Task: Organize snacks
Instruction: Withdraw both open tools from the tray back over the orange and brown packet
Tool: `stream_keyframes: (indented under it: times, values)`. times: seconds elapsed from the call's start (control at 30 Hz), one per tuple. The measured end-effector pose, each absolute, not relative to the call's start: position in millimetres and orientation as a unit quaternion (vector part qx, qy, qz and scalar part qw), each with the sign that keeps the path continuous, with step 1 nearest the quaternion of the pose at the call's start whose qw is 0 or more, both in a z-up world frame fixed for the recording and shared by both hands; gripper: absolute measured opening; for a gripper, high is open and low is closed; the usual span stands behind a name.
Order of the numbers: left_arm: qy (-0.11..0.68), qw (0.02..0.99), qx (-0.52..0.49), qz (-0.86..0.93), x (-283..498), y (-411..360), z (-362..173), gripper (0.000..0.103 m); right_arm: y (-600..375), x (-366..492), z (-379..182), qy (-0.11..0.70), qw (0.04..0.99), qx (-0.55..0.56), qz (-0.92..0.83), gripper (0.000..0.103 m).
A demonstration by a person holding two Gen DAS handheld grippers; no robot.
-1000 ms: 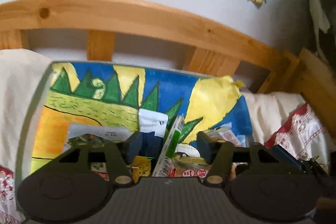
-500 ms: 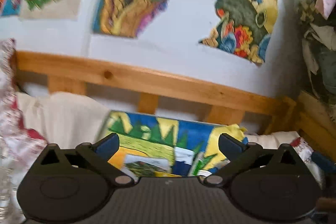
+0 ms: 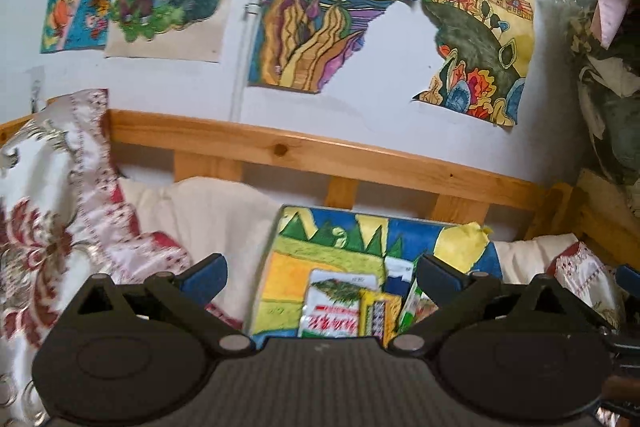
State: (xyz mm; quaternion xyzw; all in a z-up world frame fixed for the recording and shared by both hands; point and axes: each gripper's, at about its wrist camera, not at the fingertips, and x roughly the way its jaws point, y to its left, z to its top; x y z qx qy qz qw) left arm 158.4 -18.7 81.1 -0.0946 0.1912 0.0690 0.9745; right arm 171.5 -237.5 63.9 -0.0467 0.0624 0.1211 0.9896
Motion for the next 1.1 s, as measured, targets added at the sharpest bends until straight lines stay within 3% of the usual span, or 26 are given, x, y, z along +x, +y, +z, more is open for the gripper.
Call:
stream_keyframes:
  times: [0.57, 1.1]
  values:
    - [0.243, 0.963, -0.059, 0.1, 74, -1, 30, 0.102, -211, 106, 22, 0.151, 0.978, -0.053, 0.132, 0.102]
    - [0.295, 0.949, -0.043, 0.107, 44, 2, -9, 0.102, -201, 85, -18, 0.241, 0.957, -0.058, 0.149, 0.102]
